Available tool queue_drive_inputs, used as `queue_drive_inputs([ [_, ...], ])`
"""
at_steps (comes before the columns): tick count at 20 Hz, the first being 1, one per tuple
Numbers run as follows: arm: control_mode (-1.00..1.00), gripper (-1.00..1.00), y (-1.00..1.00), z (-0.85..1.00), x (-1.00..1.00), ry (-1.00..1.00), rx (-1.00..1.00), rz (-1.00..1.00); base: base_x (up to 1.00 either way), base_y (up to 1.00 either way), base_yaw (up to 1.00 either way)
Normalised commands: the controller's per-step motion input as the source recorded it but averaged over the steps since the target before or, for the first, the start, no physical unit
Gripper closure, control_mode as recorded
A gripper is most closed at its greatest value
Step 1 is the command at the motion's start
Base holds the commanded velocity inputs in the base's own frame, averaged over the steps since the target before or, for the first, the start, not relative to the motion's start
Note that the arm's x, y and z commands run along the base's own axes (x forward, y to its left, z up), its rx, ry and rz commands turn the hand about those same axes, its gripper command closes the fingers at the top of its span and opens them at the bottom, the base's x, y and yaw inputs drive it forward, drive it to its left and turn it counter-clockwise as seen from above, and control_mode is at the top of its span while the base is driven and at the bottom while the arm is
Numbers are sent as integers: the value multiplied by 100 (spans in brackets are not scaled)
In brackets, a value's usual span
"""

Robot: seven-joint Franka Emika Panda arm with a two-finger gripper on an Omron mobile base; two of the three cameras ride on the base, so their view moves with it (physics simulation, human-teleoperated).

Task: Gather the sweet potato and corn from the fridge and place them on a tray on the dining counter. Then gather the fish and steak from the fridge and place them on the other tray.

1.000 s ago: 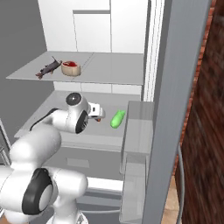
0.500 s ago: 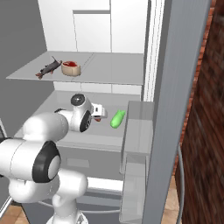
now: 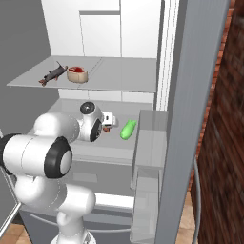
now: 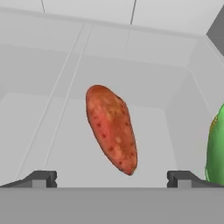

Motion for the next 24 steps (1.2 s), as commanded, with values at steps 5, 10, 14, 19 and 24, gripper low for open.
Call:
queue_drive_inputs([
  [5, -100, -100, 0, -4, 27, 0, 0, 0, 0, 0, 0],
  [10, -100, -100, 0, -10, 31, 0, 0, 0, 0, 0, 0],
  [14, -100, -100, 0, -27, 6, 0, 0, 0, 0, 0, 0],
  [19, -100, -100, 0, -26, 0, 0, 0, 0, 0, 0, 0],
  [24, -100, -100, 3, -19, 17, 0, 0, 0, 0, 0, 0],
])
